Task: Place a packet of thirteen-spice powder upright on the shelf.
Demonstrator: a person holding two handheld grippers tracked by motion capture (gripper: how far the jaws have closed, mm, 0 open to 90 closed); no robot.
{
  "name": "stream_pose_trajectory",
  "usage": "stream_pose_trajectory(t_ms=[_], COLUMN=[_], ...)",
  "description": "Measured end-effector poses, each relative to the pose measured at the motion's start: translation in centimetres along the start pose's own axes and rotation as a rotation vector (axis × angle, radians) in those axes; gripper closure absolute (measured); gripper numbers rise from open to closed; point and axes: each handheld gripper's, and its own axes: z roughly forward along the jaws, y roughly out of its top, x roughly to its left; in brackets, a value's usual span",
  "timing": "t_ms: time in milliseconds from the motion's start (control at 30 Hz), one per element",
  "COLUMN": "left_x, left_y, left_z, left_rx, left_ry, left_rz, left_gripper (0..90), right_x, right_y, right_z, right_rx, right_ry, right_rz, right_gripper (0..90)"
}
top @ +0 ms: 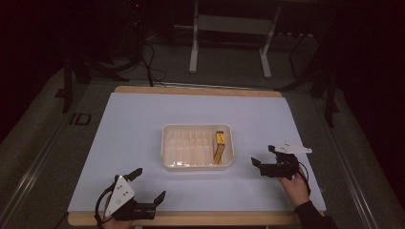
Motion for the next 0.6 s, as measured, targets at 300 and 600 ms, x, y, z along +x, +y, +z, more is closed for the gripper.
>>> stream_pose_trajectory(t_ms=[300,600], left_x=[-0.2,-0.3], left_y=[0.0,-0.1], left_z=[0.2,0.4], left_rx=[0.008,0.021], left_ry=[-0.014,-0.019], left_rz=[0.000,-0.005], left_gripper=[0.0,0.0], right_x=[-0.9,-1.1], right_y=[-0.6,-0.6], right_z=[-1.3,-1.3], right_rx=[-0.073,-0.071], right_ry=[-0.022,-0.033], right_rz=[0.035,0.026], right_gripper=[13.0,13.4])
